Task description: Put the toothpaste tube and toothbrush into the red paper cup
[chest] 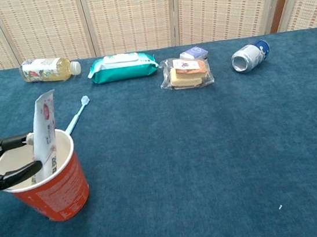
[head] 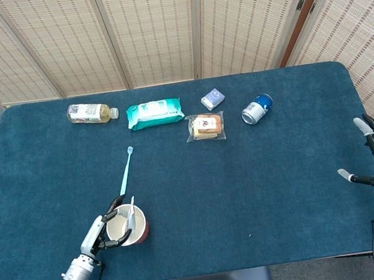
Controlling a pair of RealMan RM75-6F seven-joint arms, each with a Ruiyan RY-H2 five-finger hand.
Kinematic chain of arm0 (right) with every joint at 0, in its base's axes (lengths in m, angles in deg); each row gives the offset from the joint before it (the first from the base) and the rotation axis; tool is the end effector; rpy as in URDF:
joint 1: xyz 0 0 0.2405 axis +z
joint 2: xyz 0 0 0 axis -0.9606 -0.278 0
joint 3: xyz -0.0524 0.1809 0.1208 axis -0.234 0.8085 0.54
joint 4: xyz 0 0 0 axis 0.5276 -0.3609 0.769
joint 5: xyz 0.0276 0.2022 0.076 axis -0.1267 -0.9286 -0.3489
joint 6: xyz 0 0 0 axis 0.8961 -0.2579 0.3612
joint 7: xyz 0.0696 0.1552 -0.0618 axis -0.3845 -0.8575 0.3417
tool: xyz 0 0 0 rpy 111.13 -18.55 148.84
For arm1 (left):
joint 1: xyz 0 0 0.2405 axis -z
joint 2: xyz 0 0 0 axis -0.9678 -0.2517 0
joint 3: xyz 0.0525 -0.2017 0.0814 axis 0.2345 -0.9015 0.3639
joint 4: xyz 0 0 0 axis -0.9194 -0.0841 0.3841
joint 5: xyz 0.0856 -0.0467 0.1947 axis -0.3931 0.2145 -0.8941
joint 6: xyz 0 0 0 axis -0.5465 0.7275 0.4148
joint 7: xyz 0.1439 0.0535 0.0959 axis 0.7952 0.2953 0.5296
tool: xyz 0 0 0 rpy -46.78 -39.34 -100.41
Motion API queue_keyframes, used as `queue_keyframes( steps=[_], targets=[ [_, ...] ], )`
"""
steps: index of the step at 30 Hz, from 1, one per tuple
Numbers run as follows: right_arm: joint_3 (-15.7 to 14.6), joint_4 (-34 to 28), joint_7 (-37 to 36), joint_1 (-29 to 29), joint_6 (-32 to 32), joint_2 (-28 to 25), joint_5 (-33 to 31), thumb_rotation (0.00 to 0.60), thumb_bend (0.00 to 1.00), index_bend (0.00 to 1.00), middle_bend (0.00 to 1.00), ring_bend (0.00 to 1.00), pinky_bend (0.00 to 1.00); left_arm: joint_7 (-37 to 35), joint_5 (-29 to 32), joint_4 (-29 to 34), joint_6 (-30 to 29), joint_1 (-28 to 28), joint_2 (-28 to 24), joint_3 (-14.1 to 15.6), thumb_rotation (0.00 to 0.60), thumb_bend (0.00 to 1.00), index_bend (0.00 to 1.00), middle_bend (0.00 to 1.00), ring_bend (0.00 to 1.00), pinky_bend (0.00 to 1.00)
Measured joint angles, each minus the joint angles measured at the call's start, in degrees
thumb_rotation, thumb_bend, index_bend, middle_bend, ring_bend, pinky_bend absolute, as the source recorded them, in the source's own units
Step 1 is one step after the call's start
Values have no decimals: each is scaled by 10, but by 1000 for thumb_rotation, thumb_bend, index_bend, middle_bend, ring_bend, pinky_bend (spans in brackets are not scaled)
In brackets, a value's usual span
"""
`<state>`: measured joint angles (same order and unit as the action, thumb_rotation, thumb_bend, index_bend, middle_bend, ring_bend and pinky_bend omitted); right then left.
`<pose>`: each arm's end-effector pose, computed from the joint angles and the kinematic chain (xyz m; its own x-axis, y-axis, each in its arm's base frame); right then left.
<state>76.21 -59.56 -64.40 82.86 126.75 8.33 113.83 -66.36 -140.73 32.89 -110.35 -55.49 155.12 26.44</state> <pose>-0.2950 -0.2659 0.1720 0.1965 0.1391 0.9706 -0.9797 -0.0125 0.2002 -0.2030 0.2390 -0.0370 -0.6124 0.4579 0.6444 0.7602 0.1176 0.6389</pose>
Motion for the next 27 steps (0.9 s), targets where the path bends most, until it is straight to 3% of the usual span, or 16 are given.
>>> queue_keyframes(
  steps=[11,20,27],
  targets=[
    [-1,5,-5,-2,2,2,1,600,0,45,0,26,366,11,1,13,-1,0,-6,-1,600,374,511,56,0,0],
    [-1,6,-5,-1,2,3,1,600,0,45,0,26,366,8,-1,13,-8,-2,-6,-2,600,375,362,56,0,0],
    [-1,6,-4,0,0,5,1,600,0,46,0,26,366,6,-1,13,-9,-4,-7,-1,600,375,339,57,0,0]
  ],
)
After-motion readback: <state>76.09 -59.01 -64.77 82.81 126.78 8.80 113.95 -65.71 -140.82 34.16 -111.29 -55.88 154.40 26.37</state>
